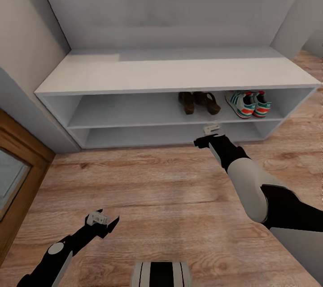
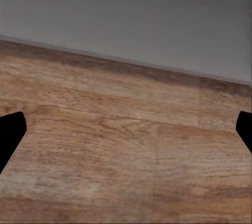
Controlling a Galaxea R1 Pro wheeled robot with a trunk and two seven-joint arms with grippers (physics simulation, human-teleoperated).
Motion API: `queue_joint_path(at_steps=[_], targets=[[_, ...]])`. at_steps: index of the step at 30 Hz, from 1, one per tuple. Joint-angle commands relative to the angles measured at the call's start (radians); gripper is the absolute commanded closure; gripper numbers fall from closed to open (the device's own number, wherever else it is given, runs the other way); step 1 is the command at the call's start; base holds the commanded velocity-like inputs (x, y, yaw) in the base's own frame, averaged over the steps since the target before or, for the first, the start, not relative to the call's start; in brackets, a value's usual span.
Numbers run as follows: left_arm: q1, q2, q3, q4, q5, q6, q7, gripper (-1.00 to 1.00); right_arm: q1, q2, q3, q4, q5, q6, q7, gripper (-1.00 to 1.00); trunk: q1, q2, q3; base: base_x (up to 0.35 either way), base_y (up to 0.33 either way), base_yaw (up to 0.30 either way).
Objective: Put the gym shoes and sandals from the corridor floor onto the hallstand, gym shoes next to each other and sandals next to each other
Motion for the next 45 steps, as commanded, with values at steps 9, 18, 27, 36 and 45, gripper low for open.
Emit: queue_joint_path(at_steps=[9,18,27,36,45], targets=[[0.0,0.0,0.0,0.0,0.0,0.0,0.0,-1.0,0.011,-0.001,-0.001,-0.001,0.001,-0.001,0.001,-1.0,0.0,0.0,0.0,-0.115,0.0,0.0],[0.0,0.0,0.0,0.0,0.0,0.0,0.0,-1.0,0.014,-0.002,0.0,-0.001,0.002,-0.001,0.001,-1.0,0.0,0.0,0.0,-0.024,0.0,0.0],[0.001,0.0,0.0,0.0,0.0,0.0,0.001,-1.0,0.031,-0.002,0.0,-0.007,0.001,-0.005,0.001,-1.0,0.0,0.0,0.0,-0.005,0.0,0.0],[0.0,-0.001,0.0,0.0,0.0,0.0,0.001,-1.0,0.059,-0.001,0.001,-0.01,0.0,-0.054,0.002,-1.0,0.0,0.0,0.0,-0.155,0.0,0.0],[0.001,-0.001,-0.001,0.002,0.0,0.0,0.002,-1.0,0.124,-0.007,-0.002,-0.014,0.0,-0.128,0.003,-1.0,0.0,0.0,0.0,-0.09,0.0,0.0]])
